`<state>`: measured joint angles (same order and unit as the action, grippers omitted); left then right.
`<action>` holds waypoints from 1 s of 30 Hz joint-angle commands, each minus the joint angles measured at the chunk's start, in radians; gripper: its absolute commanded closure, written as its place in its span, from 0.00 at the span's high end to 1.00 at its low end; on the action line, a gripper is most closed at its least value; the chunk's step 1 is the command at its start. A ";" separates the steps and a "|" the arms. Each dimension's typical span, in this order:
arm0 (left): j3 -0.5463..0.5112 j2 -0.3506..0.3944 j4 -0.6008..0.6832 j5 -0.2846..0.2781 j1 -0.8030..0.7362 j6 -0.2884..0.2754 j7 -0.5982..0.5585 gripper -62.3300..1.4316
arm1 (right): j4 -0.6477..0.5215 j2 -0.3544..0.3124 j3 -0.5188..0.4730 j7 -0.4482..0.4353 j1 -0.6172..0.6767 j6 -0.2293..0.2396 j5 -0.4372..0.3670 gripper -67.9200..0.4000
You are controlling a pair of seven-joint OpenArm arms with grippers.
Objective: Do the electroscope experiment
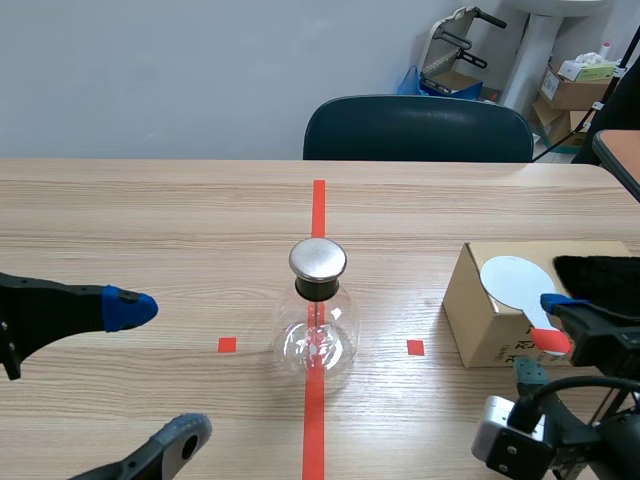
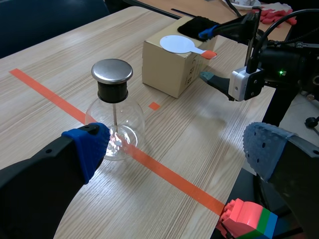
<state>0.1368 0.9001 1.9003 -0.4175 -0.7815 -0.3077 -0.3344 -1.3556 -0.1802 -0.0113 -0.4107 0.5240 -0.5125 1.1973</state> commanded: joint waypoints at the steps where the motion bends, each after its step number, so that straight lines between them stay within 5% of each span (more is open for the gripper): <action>1: -0.001 -0.005 0.023 -0.008 -0.002 0.000 -0.014 0.92 | -0.014 -0.016 -0.004 0.004 -0.011 -0.011 -0.004 0.57; 11: -0.001 -0.005 0.023 -0.008 -0.002 0.002 -0.013 0.92 | -0.014 -0.016 -0.004 0.012 -0.011 -0.011 -0.004 0.49; 20: -0.003 -0.005 0.023 -0.008 -0.001 0.009 -0.014 0.92 | -0.014 -0.016 -0.004 0.012 -0.011 -0.011 -0.004 0.02; 30: -0.003 -0.005 0.023 -0.008 0.003 0.010 -0.013 0.92 | -0.014 -0.016 -0.004 0.011 -0.011 -0.011 -0.003 0.02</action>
